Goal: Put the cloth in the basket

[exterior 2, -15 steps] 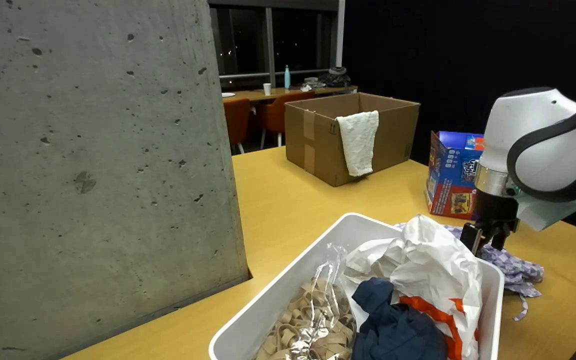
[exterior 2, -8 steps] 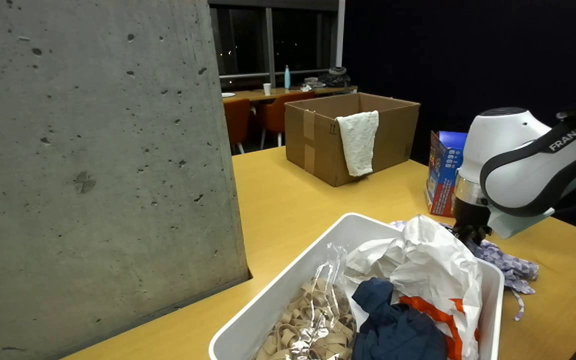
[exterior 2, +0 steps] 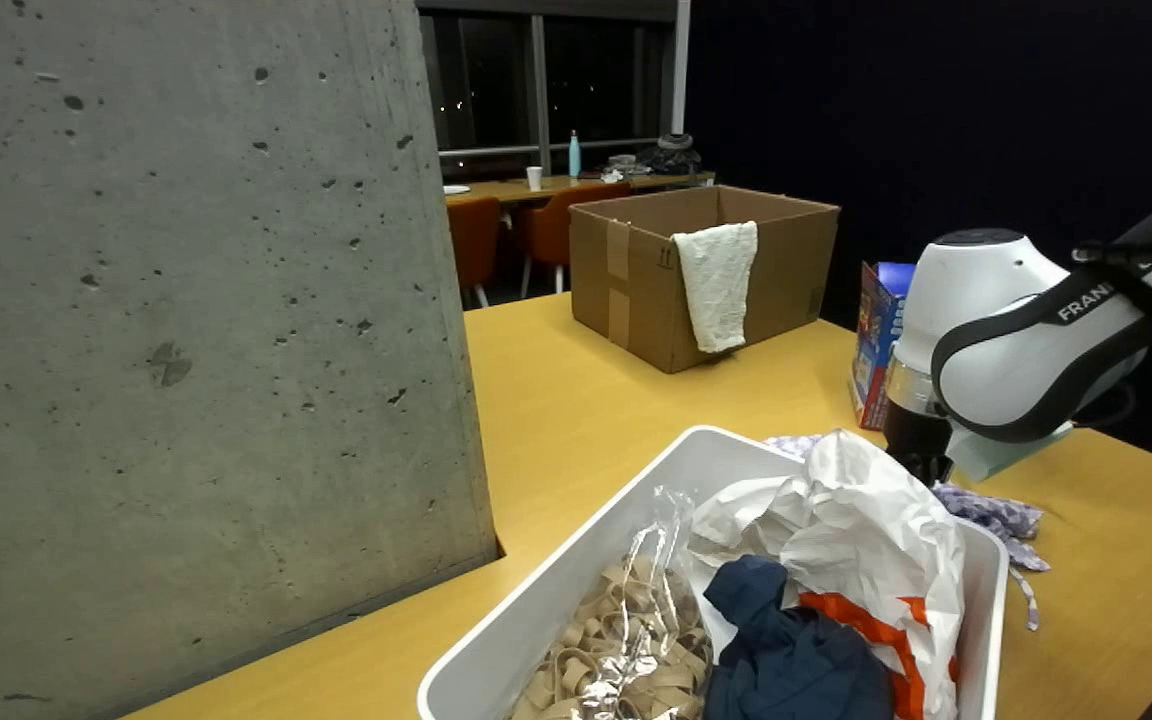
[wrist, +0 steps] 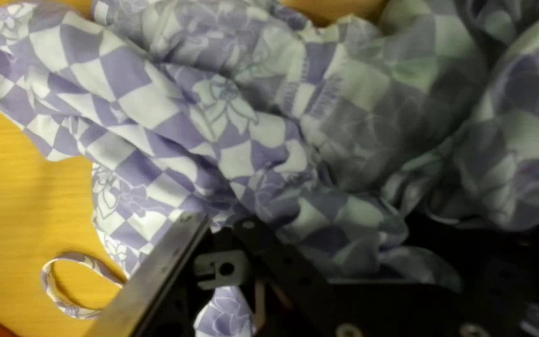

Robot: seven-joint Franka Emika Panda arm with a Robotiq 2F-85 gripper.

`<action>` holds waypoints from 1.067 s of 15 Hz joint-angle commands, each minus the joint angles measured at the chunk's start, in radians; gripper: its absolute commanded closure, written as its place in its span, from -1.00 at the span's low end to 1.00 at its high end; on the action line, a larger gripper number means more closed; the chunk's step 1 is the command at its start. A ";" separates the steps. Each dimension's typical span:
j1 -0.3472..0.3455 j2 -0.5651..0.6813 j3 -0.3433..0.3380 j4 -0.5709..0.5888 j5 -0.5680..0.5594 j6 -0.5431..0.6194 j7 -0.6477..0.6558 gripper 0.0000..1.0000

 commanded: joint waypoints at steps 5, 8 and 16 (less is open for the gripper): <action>-0.015 0.052 0.003 0.100 0.031 -0.029 -0.022 1.00; -0.024 0.028 -0.004 0.070 0.036 -0.012 -0.011 1.00; 0.063 -0.065 -0.044 -0.026 0.024 -0.001 0.085 1.00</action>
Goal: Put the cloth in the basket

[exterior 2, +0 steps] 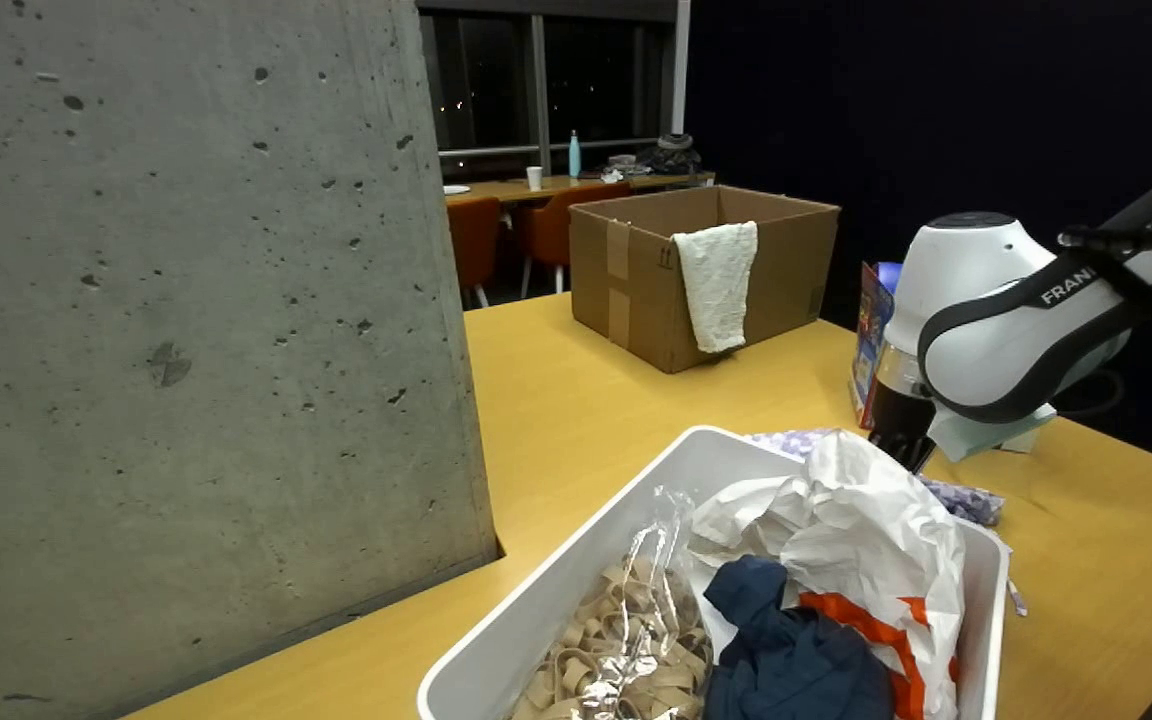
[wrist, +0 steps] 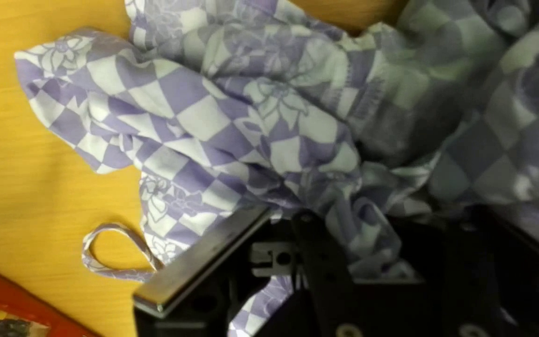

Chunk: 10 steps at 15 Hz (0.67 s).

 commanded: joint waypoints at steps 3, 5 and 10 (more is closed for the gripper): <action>0.069 -0.154 -0.053 -0.189 0.014 0.035 0.096 1.00; 0.052 -0.203 -0.056 -0.255 0.023 0.048 0.098 1.00; 0.015 -0.308 -0.082 -0.375 0.020 0.080 0.089 1.00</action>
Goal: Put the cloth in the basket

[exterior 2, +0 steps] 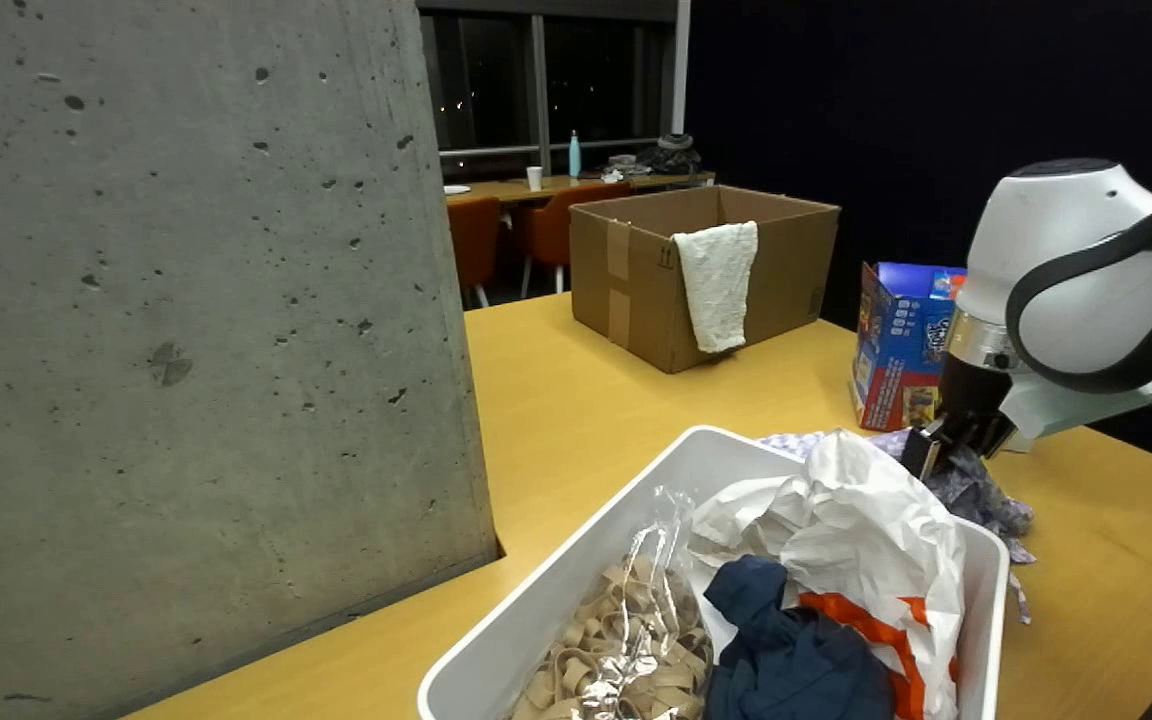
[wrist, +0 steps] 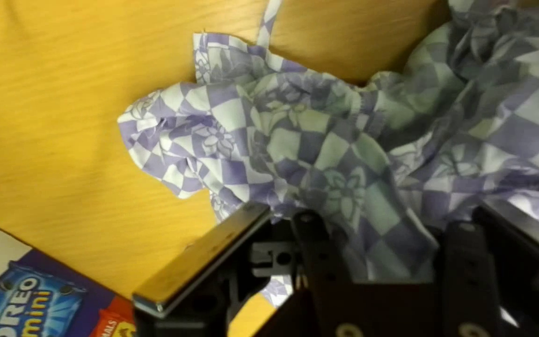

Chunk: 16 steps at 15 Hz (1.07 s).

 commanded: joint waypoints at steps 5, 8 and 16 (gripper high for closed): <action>-0.003 -0.161 -0.035 -0.146 0.005 0.016 0.013 1.00; -0.034 -0.128 -0.006 -0.095 0.024 -0.004 -0.023 1.00; -0.097 0.065 0.044 0.099 0.046 -0.021 -0.103 -0.34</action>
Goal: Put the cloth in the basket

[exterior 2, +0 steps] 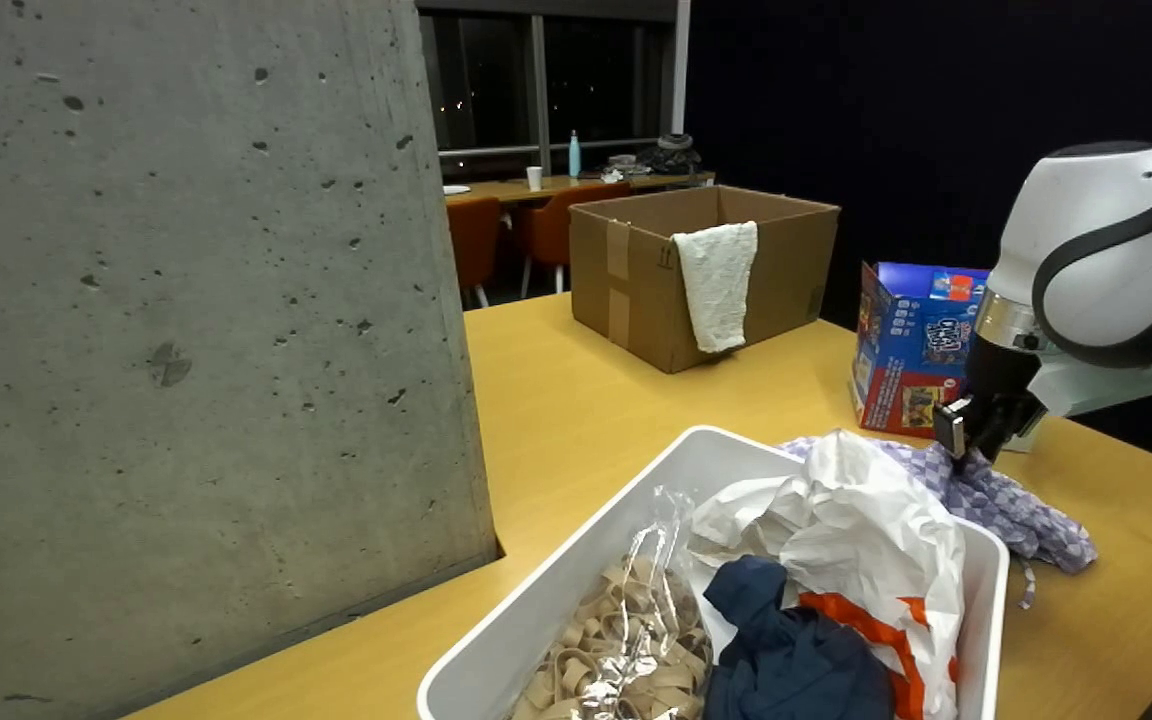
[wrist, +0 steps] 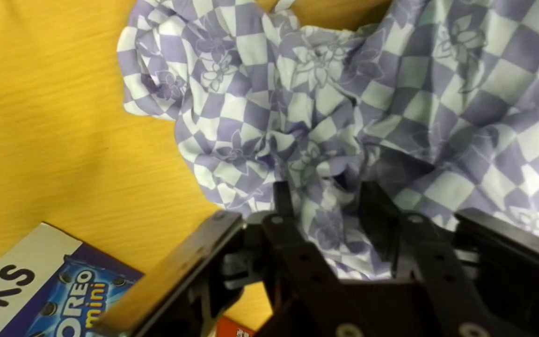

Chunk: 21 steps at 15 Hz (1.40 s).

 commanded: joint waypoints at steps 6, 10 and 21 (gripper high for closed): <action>-0.004 0.176 0.082 0.135 0.054 0.009 -0.055 -1.00; -0.019 0.193 0.128 0.057 0.104 0.058 -0.055 -1.00; -0.020 0.150 0.118 0.018 0.162 0.063 -0.041 0.73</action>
